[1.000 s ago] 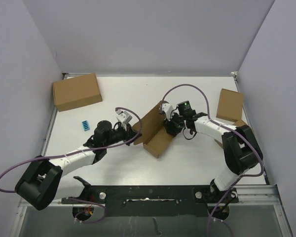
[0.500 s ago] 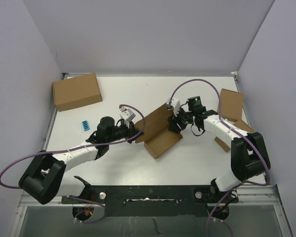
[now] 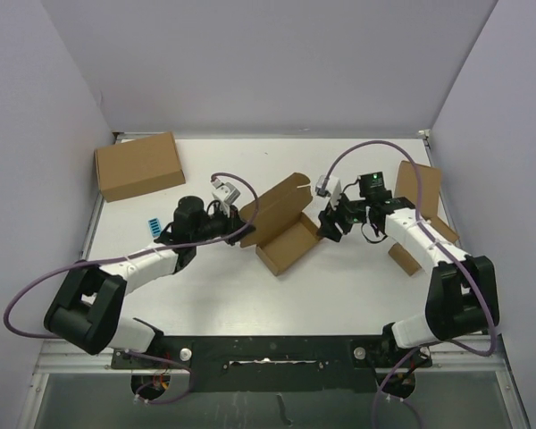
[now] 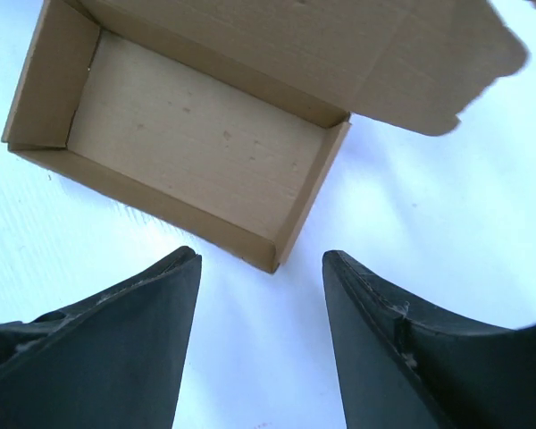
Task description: Fold the paper box
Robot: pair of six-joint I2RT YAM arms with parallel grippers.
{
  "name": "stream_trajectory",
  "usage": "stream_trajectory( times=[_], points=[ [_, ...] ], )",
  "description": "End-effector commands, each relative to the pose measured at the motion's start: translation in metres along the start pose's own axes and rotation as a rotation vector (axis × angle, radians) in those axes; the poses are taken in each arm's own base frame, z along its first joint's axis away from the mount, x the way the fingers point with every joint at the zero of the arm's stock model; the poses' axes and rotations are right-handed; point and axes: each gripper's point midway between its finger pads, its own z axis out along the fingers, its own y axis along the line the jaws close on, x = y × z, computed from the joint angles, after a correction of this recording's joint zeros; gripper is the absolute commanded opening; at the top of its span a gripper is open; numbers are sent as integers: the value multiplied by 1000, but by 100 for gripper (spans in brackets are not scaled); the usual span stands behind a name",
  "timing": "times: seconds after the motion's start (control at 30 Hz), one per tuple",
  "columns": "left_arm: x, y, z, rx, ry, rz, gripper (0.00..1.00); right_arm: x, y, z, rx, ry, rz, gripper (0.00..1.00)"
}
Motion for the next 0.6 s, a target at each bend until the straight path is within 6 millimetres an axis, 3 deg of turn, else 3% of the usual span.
stream_trajectory(
  times=[0.0,0.17,0.3,0.57],
  points=[
    [-22,2,11,53,-8,25,3,-36,-10,-34,37,-125,-59,58],
    [-22,17,21,16,38,-34,19,-43,-11,-50,41,-181,-30,58],
    [-39,32,20,-42,16,-76,28,-49,-9,-59,30,-218,-11,59],
    [-64,54,-24,-220,-123,-127,39,-64,2,-70,-20,-288,24,59]
  ],
)
